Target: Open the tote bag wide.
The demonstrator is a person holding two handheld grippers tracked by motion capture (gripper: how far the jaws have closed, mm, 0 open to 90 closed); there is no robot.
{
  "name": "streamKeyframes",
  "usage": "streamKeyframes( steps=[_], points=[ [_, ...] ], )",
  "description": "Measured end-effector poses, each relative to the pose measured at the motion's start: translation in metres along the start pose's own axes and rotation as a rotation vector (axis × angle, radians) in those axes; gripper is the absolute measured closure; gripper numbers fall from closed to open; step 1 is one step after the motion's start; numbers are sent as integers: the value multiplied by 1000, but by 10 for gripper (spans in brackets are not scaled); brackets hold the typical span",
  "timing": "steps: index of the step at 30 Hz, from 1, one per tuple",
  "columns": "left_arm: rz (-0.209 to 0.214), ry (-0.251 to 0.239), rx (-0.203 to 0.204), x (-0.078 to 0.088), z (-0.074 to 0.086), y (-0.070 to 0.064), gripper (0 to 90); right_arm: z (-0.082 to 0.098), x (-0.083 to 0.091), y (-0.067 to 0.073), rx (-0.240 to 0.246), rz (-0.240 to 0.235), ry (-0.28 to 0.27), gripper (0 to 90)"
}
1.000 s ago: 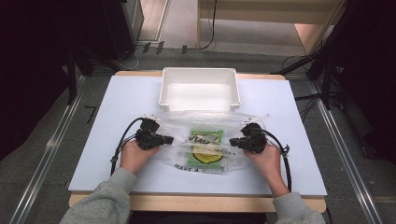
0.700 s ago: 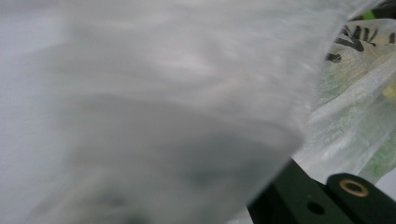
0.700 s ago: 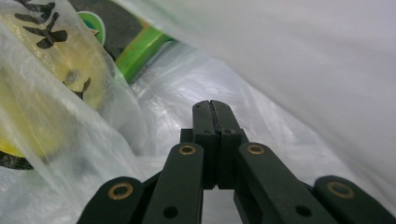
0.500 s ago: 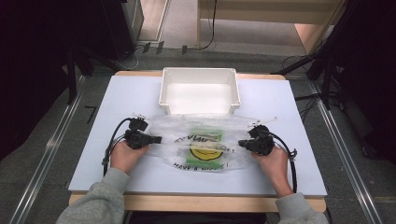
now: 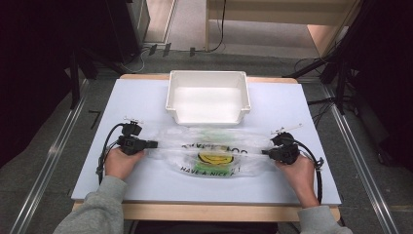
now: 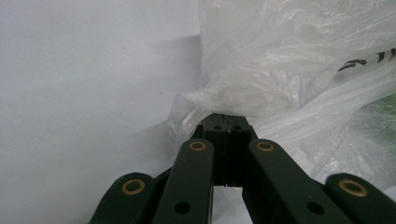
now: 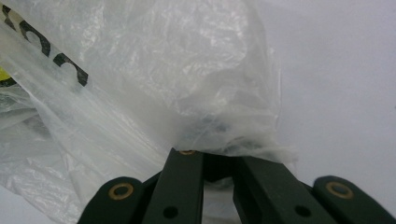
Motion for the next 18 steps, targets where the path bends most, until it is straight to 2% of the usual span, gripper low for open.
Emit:
streamKeyframes(
  steps=[2, 3, 7, 8, 9, 11, 13, 15, 18],
  points=[
    [-9, -2, 0, 0, 0, 0, 900, 1, 2, -2, -6, 5, 3, 900],
    [-7, -4, 13, 0, 0, 2, 900, 1, 3, -3, -9, 17, 5, 900],
    [-9, 0, 9, 0, 0, 3, 900, 3, 3, -2, -6, 18, 5, 900],
    [-21, -5, -10, 1, -1, 0, 900, 1, 4, -1, -17, 8, 14, 900],
    [-9, -1, -7, 2, -2, 0, 900, 0, 4, -1, -5, -2, 10, 900],
    [24, -23, 3, 8, -4, -3, 900, -2, 8, 4, -16, -52, -25, 900],
    [18, -45, -31, 15, -7, -10, 900, -6, 13, 9, -5, -77, -61, 900],
    [25, -69, -60, 20, -10, -18, 900, -9, 16, 13, 16, -74, -71, 900],
    [44, -79, -73, 24, -12, -26, 900, -11, 18, 17, 29, -73, -77, 900]
  ],
)
Point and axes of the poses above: each handheld gripper's, and its own axes: x roughly backward along the jaws, z roughly out of its underside, y roughly to its left, the point moved 4 cm from there along -x, roughly forward along the jaws, and after that the axes turned 15 degrees about -z, right-handed, at the moved point
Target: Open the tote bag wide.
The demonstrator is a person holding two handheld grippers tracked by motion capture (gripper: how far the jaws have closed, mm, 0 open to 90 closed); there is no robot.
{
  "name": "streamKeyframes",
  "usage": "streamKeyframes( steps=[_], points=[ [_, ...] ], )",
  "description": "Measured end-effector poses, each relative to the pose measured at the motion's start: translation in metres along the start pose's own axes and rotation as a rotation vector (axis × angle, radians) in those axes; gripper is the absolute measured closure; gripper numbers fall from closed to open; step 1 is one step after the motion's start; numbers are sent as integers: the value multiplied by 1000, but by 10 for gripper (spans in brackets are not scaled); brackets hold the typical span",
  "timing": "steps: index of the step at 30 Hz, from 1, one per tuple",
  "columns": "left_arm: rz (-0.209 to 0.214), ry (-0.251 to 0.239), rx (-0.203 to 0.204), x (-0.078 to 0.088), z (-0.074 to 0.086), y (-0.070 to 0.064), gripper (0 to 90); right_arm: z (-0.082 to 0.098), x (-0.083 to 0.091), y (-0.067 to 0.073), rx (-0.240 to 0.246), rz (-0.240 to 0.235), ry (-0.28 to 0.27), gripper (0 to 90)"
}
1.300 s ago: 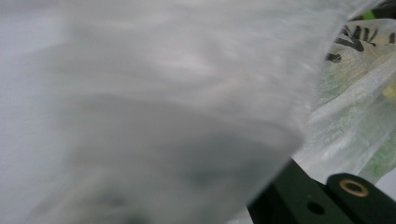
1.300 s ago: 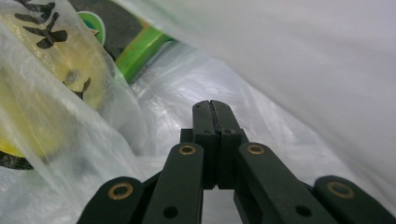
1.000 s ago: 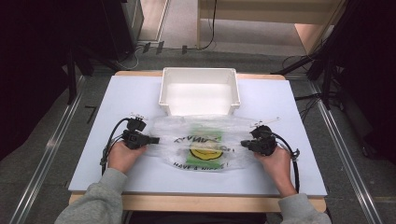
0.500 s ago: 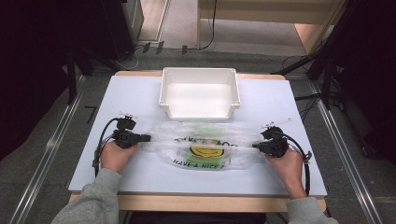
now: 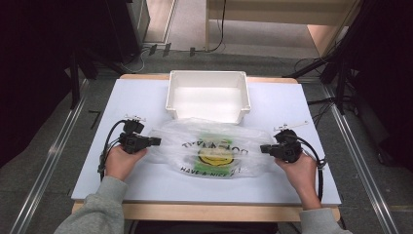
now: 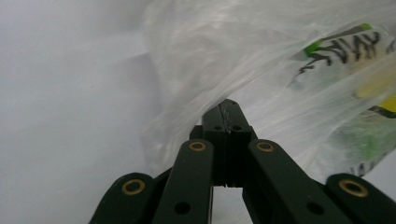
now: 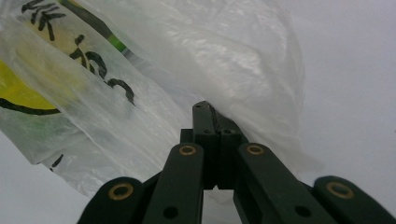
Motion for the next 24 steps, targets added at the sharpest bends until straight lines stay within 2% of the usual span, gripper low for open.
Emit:
streamKeyframes(
  steps=[4, 5, 6, 8, 13, 19, 24],
  points=[
    [21, -9, -21, 4, -3, -9, 900, -6, 6, 14, 20, -24, -28, 900],
    [26, -14, -22, 5, -4, -12, 900, -6, 6, 14, 20, -24, -28, 900],
    [38, -23, -35, 7, -8, -18, 900, -11, 7, 21, 41, -31, -35, 900],
    [38, -28, -54, 8, -12, -24, 900, -15, 6, 24, 49, -33, -34, 900],
    [54, -30, -90, 9, -21, -38, 900, -23, 0, 34, 64, -50, -27, 900],
    [80, -31, -99, 4, -31, -47, 900, -28, -10, 46, 87, -60, -13, 900],
    [80, -29, -119, -1, -36, -56, 900, -30, -22, 53, 94, -76, 2, 900]
  ],
)
Point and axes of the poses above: each handheld gripper's, and its own axes: x roughly backward along the jaws, z roughly out of its underside, y roughly to its left, the point moved 4 cm from there along -x, roughly forward along the jaws, and after that the axes turned 15 degrees about -z, right-handed, at the moved point
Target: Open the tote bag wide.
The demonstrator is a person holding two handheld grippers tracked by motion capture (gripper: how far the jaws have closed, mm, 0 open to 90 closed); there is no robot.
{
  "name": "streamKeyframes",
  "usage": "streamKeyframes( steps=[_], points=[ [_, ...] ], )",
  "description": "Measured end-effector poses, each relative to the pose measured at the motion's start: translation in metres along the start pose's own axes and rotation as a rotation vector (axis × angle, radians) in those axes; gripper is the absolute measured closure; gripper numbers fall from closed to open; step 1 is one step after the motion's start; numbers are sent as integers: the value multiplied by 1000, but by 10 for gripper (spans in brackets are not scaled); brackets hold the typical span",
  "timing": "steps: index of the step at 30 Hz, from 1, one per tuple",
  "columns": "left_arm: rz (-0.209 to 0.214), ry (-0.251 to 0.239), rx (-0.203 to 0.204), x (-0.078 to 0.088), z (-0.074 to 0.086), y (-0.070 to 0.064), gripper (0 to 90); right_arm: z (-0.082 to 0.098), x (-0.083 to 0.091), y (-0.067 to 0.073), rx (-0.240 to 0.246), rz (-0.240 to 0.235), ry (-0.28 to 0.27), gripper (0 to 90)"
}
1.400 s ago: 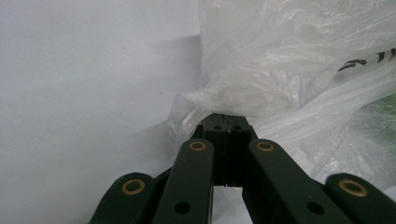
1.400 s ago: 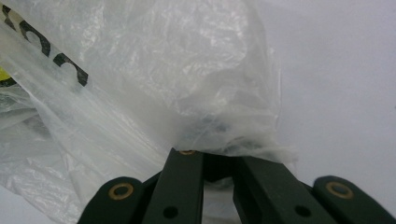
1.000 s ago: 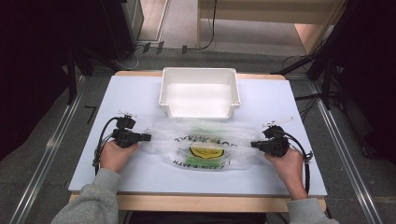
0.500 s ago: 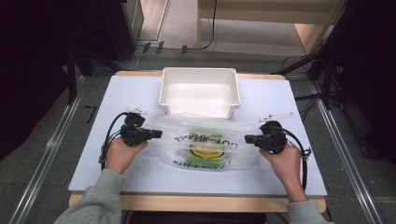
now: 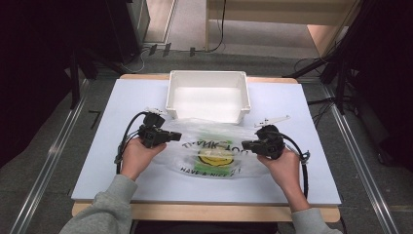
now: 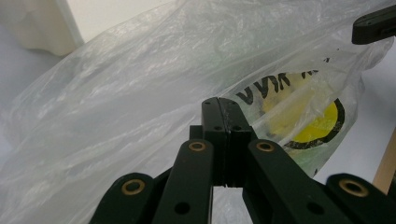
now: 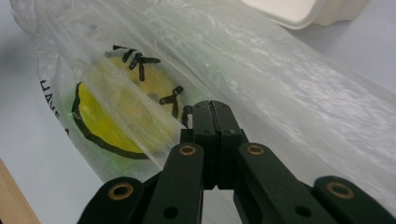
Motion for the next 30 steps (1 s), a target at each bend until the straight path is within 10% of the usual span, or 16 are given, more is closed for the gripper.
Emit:
streamKeyframes(
  steps=[30],
  points=[
    [-5, 15, -8, -39, -9, -2, 900, -27, -38, -18, 9, 24, 29, 900]
  ],
)
Point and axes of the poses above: each handheld gripper's, and its own axes: x roughly backward along the jaws, z roughly out of its underside, y roughly to its left, the point moved 4 cm from there along -x, roughly forward along the jaws, and after that the axes turned 15 degrees about -z, right-handed, at the moved point
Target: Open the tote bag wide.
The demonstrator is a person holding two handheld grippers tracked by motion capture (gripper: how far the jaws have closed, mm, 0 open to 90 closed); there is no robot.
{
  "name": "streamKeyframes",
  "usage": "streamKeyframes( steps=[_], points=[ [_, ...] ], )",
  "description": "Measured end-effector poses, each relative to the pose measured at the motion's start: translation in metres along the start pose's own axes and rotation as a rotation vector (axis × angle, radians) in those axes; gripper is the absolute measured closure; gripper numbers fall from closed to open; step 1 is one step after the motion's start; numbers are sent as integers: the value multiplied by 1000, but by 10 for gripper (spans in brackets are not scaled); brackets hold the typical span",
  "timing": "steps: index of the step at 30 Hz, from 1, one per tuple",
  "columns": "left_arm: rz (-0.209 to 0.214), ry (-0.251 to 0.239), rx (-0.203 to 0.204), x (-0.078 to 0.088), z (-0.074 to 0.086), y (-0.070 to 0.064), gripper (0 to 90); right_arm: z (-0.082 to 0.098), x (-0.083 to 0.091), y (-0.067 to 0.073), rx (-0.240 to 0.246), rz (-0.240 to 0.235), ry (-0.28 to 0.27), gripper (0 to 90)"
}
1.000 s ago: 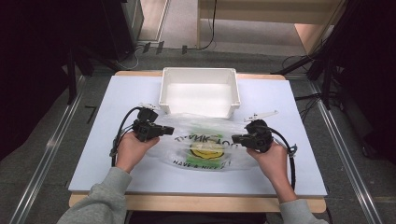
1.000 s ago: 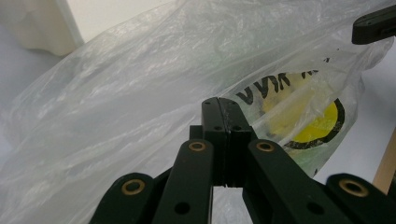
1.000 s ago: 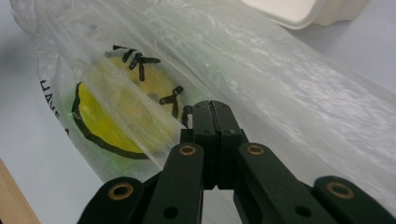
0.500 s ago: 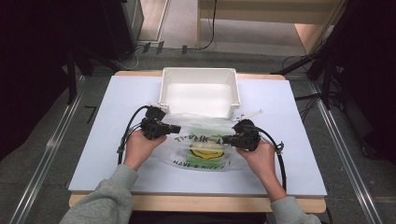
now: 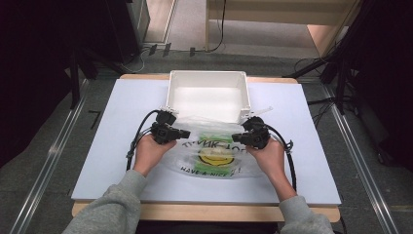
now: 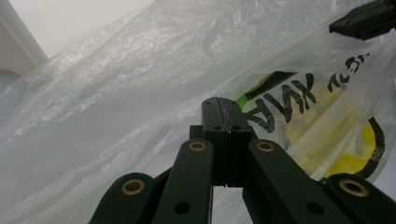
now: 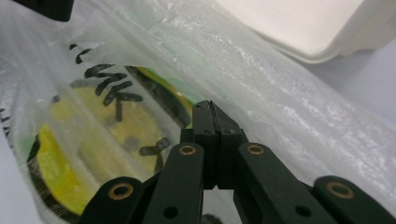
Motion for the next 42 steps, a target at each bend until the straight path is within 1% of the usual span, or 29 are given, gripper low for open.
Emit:
streamKeyframes(
  steps=[3, 4, 5, 11, 13, 14, 15, 16, 17, 19, 20, 21, 23, 26, 28, 29, 30, 32, 34, 35, 38, 39, 40, 41, 42],
  points=[
    [0, 1, 4, -2, 0, 1, 900, -2, -1, -4, -10, -1, 1, 900],
    [0, 5, 1, -4, 0, 1, 900, -4, -3, -8, -15, 5, 1, 900],
    [-1, 8, -1, -5, 0, 1, 900, -4, -3, -10, -16, 5, 4, 900],
    [1, 14, 11, -12, 0, 3, 900, -9, -7, -21, -26, 24, 11, 900],
    [-3, 22, 6, -14, 2, 3, 900, -10, -9, -25, -24, 27, 12, 900],
    [-2, 25, 4, -15, 2, 3, 900, -10, -10, -26, -33, 31, 15, 900],
    [-2, 25, 4, -15, 2, 3, 900, -10, -10, -26, -33, 31, 15, 900],
    [-1, 25, 3, -17, 3, 3, 900, -11, -14, -31, -28, 32, 20, 900],
    [-1, 27, -1, -17, 3, 3, 900, -11, -15, -33, -33, 33, 21, 900],
    [3, 23, 10, -18, 4, 4, 900, -10, -19, -38, -41, 28, 19, 900],
    [2, 25, 8, -19, 5, 5, 900, -10, -20, -39, -49, 32, 22, 900],
    [-1, 22, 14, -20, 5, 5, 900, -9, -22, -41, -47, 32, 25, 900],
    [-6, 26, 11, -22, 7, 7, 900, -8, -25, -44, -52, 34, 31, 900],
    [-7, 30, 21, -27, 9, 9, 900, -6, -29, -47, -58, 29, 35, 900],
    [-7, 35, 16, -29, 10, 10, 900, -5, -30, -48, -50, 35, 29, 900],
    [-7, 37, 16, -29, 11, 11, 900, -5, -30, -48, -48, 35, 29, 900],
    [-5, 34, 22, -30, 11, 11, 900, -5, -29, -48, -60, 36, 31, 900],
    [-2, 32, 22, -30, 12, 11, 900, -5, -26, -46, -65, 28, 35, 900],
    [0, 31, 23, -30, 13, 10, 900, -6, -24, -44, -60, 23, 30, 900],
    [-2, 35, 15, -30, 13, 10, 900, -7, -17, -38, -59, 12, 19, 900],
    [-1, 34, 16, -31, 13, 8, 900, -9, -7, -25, -35, -12, 4, 900],
    [-1, 34, 16, -31, 13, 8, 900, -9, -7, -25, -35, -12, 4, 900],
    [-2, 34, 17, -31, 13, 8, 900, -11, -4, -16, -10, -20, 1, 900],
    [-2, 34, 17, -31, 13, 8, 900, -11, -4, -16, -10, -20, 1, 900],
    [-3, 33, 17, -30, 13, 7, 900, -13, -2, -9, -3, -32, 3, 900]
  ],
)
Point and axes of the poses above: each handheld gripper's, and its own axes: x roughly backward along the jaws, z roughly out of its underside, y roughly to its left, the point moved 4 cm from there along -x, roughly forward along the jaws, and after that the axes turned 15 degrees about -z, right-handed, at the moved point
